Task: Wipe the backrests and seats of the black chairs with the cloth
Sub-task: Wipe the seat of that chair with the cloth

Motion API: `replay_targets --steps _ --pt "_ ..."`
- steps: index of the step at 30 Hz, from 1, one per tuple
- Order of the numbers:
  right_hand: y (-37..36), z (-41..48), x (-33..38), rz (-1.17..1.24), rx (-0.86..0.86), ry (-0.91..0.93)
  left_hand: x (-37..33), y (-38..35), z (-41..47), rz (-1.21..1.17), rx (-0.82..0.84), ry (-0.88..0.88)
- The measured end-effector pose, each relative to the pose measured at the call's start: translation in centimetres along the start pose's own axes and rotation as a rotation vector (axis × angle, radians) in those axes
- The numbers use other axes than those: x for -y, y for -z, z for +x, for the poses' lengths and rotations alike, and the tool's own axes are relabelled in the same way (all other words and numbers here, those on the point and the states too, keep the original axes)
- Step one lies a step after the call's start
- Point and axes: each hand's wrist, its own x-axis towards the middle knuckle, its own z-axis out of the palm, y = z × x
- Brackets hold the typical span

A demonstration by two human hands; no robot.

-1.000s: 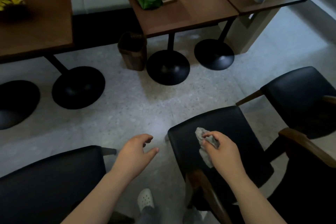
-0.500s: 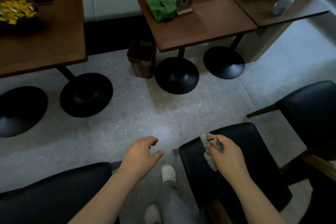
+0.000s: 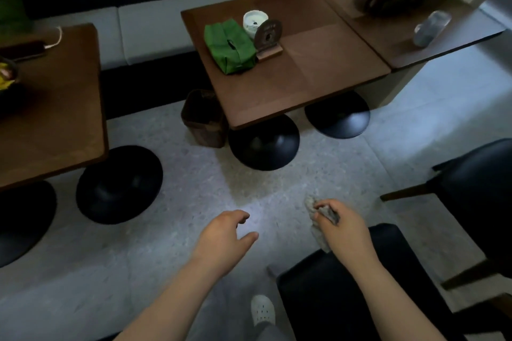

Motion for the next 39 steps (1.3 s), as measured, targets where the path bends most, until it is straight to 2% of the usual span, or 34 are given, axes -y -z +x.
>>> replay_targets --steps 8,13,25,35,39 --pt "-1.7 4.0 2.6 0.137 -0.173 -0.191 -2.0 6.7 9.2 0.135 0.11 -0.201" --pt "-1.3 4.6 2.0 0.235 -0.3 -0.318 -5.8 7.4 13.8 0.192 0.207 -0.342" --pt "4.1 6.4 -4.9 0.288 -0.609 -0.617 -19.7 1.0 21.9 0.448 0.457 -0.667" --pt "7.3 5.4 -8.0 0.397 -0.706 -0.844 -29.1 -6.2 24.5 0.66 0.671 -0.89" --pt "8.0 5.2 -8.6 0.454 -0.755 -0.994 -32.6 -9.2 25.9 0.745 0.787 -0.983"
